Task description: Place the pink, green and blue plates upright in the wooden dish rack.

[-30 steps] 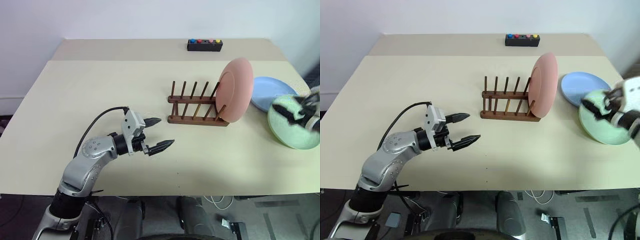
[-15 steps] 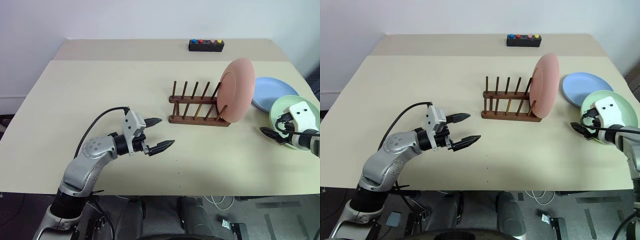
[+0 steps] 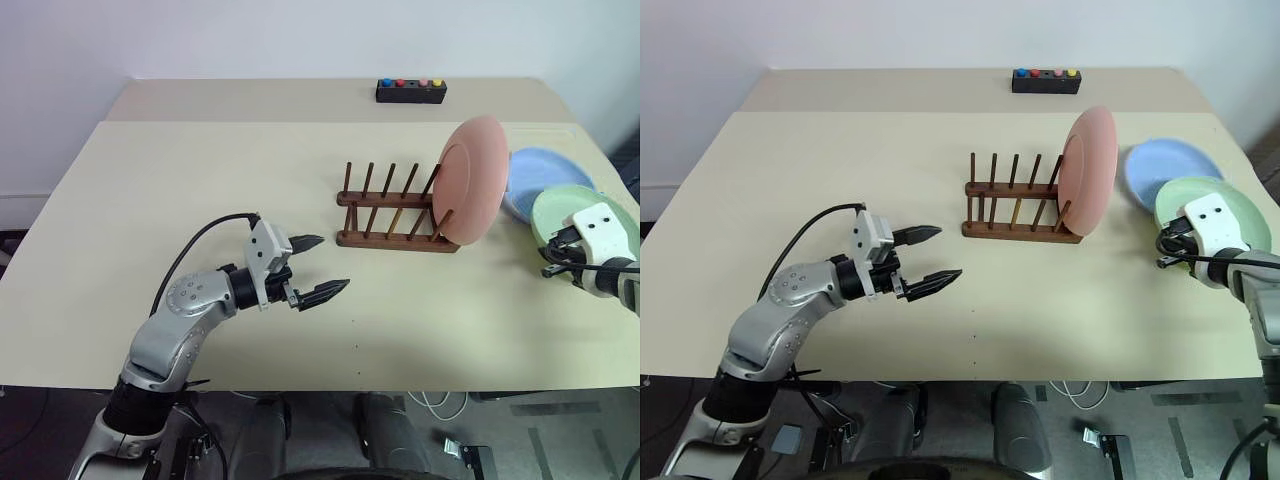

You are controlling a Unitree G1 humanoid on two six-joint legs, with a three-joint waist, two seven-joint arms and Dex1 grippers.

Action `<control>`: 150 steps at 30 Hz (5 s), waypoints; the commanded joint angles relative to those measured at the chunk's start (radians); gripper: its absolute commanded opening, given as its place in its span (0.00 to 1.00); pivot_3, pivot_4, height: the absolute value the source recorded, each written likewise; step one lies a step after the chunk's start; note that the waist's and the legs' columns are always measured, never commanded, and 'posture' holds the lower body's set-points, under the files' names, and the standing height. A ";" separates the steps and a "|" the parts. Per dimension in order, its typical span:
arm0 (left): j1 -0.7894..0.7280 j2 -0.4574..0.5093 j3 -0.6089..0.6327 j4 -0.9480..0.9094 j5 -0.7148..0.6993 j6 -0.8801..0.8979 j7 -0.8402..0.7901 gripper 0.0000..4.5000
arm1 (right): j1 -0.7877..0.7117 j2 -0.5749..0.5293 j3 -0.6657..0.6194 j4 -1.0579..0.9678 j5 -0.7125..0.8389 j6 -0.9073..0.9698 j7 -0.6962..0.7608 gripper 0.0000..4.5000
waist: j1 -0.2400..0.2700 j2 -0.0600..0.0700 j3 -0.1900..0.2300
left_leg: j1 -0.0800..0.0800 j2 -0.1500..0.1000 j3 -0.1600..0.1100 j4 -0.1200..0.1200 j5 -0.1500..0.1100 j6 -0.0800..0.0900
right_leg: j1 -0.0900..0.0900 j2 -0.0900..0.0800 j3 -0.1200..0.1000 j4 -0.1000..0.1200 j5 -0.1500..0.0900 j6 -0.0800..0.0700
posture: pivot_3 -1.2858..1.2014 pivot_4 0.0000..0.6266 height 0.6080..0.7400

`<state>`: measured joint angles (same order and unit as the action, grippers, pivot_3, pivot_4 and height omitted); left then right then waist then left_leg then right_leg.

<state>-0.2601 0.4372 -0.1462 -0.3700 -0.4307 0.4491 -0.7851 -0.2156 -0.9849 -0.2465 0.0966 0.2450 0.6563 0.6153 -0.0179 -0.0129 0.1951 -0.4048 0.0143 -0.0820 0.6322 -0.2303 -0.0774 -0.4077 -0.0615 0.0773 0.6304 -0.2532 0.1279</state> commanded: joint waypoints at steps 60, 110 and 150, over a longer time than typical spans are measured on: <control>-0.001 -0.004 0.006 -0.024 0.002 -0.025 0.003 1.00 | -0.370 0.416 -0.123 -0.275 1.253 0.190 -0.468 0.00 | -0.001 0.007 0.002 | -0.002 0.000 -0.001 0.000 0.000 0.001 | -0.002 0.000 0.000 0.000 0.001 0.001 | 0.52 0.24 0.92; -0.009 -0.003 0.005 -0.018 0.000 -0.021 -0.002 1.00 | -0.326 -0.079 -0.189 0.027 0.380 -0.249 -0.030 0.86 | -0.003 0.004 0.001 | -0.002 0.000 0.000 0.000 -0.001 0.001 | -0.002 0.000 0.000 -0.003 0.000 0.000 | 0.52 0.24 0.92; -0.005 0.007 -0.001 -0.020 0.008 -0.025 -0.007 1.00 | -0.504 0.132 0.289 0.884 -0.467 -0.901 -0.338 0.01 | -0.025 0.006 0.002 | 0.002 -0.001 0.002 -0.001 -0.001 0.001 | 0.002 -0.001 0.002 0.000 0.002 0.004 | 0.52 0.24 0.92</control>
<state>-0.2671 0.4438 -0.1517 -0.3536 -0.4220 0.4437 -0.7931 -0.7129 -0.8057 0.0601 1.0366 -0.1898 -0.2112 0.3745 -0.0427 -0.0071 0.1967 -0.4027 0.0135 -0.0801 0.6316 -0.2309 -0.0763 -0.4064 -0.0621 0.0796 0.6302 -0.2513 0.1317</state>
